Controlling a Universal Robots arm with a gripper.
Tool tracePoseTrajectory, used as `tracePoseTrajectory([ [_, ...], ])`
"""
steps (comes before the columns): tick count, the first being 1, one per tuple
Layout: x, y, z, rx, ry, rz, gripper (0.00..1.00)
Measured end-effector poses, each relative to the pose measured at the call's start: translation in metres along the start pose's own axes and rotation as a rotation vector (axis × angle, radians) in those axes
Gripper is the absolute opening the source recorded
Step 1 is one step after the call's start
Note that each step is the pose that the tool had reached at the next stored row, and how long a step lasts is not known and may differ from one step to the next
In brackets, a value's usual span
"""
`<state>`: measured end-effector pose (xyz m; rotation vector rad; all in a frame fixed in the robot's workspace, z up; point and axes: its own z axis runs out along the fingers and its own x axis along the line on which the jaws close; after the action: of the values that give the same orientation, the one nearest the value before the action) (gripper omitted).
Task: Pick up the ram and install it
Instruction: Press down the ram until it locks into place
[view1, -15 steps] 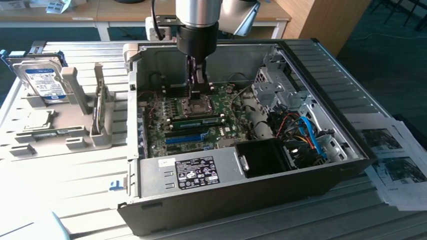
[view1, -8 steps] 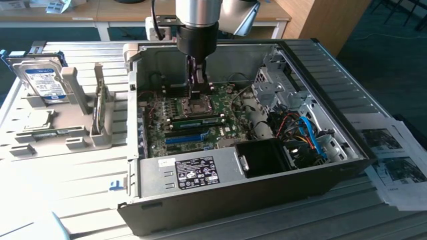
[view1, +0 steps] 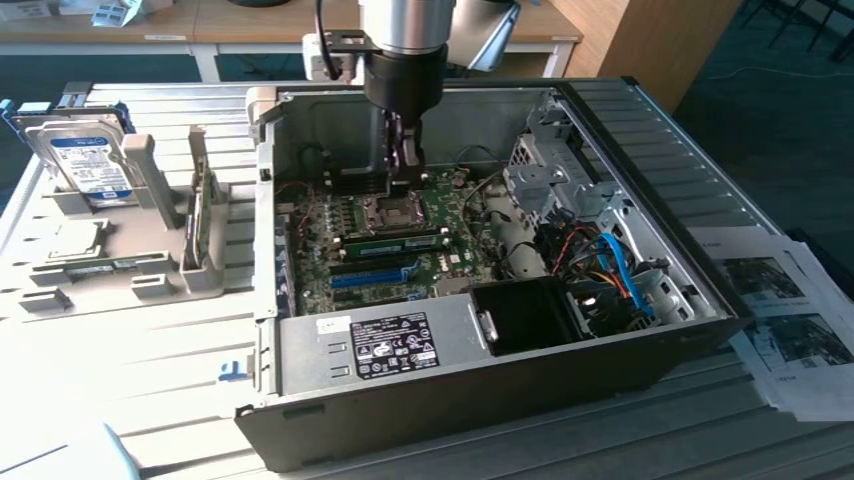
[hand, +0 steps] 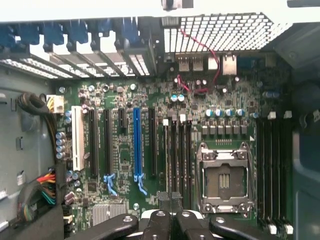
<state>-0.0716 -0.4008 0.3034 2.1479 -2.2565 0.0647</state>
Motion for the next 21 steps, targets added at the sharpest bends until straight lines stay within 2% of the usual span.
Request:
tracePoseTrajectory([
  [10,-0.001,-0.0224,0.0002,-0.0032,0.0002,0.000,0.10],
  [21,-0.001,-0.0233,0.0002,-0.0033,0.0002,0.000,0.10],
])
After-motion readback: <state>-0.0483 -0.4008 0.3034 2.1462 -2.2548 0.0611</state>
